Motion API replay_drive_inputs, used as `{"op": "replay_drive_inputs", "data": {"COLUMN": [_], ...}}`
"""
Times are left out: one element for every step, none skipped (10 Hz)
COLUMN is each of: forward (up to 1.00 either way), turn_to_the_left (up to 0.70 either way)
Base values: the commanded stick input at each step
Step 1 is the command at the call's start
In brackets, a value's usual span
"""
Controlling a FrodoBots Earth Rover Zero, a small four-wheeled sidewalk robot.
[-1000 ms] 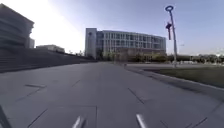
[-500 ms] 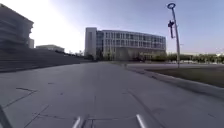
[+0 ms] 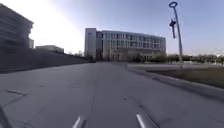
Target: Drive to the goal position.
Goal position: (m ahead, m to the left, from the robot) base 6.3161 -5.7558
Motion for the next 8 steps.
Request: {"op": "replay_drive_inputs", "data": {"forward": [0.6, 0.6, 0.6, 0.6, 0.6, 0.6, 0.6, 0.6], "turn_to_the_left": [0.0, 0.0, 0.0, 0.0, 0.0, 0.0, 0.0, 0.0]}}
